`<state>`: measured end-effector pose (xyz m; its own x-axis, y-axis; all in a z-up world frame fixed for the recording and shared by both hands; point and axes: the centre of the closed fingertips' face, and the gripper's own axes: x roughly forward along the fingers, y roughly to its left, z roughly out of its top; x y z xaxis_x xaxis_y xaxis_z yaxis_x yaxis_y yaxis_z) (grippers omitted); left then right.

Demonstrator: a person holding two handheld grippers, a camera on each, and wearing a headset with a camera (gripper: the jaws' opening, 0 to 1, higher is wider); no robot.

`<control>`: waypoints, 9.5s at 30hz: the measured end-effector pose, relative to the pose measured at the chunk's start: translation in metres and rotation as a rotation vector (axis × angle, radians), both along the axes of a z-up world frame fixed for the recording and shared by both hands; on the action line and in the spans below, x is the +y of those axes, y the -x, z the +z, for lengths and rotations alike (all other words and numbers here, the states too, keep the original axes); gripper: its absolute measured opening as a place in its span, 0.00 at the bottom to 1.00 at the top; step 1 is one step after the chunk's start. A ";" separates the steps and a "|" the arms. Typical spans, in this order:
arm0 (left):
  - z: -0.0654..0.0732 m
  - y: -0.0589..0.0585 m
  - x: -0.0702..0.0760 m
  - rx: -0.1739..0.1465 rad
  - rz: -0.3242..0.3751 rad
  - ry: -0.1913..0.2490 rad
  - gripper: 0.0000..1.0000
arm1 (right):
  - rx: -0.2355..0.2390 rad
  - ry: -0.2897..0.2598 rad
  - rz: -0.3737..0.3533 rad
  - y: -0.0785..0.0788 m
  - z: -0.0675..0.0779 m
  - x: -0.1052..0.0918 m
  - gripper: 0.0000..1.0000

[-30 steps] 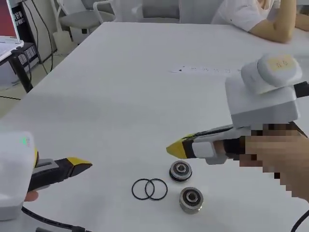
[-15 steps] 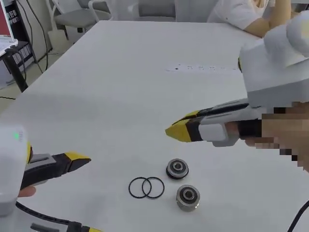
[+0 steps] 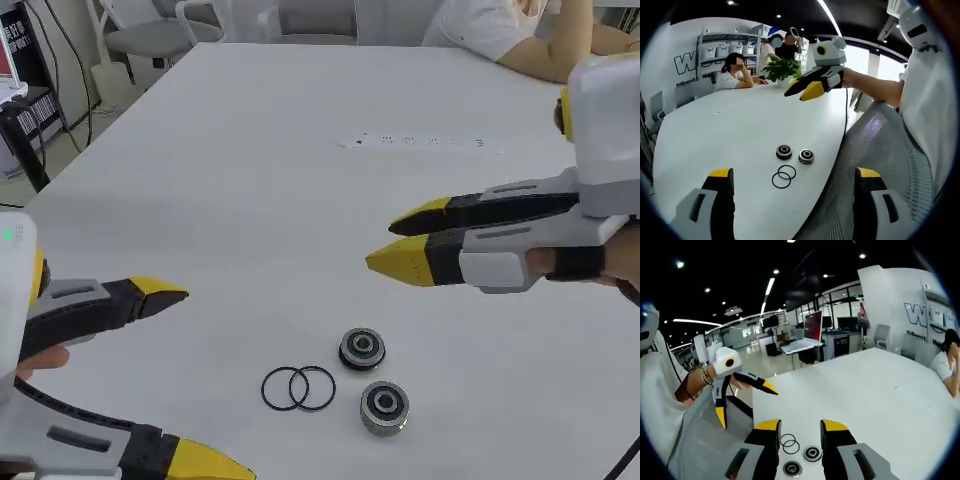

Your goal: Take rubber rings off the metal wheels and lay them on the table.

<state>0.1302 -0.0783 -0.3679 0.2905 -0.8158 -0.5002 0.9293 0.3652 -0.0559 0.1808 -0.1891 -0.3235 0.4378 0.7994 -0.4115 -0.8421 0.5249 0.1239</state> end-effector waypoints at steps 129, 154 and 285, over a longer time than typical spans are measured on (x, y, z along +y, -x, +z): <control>-0.093 -0.062 -0.133 -0.076 -0.220 -0.078 0.08 | 0.162 0.226 -0.061 0.001 -0.156 -0.018 0.20; -0.094 -0.062 -0.134 -0.068 -0.209 -0.069 0.07 | 0.134 0.302 -0.050 -0.002 -0.158 -0.032 0.00; -0.093 -0.062 -0.138 -0.070 -0.197 0.025 0.08 | 0.519 -0.021 -0.297 -0.002 -0.131 -0.025 0.00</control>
<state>0.1919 -0.2160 -0.4614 0.1576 -0.8723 -0.4629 0.9845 0.1754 0.0048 0.1829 -0.2137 -0.4547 0.3895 0.6842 -0.6165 -0.4866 0.7212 0.4930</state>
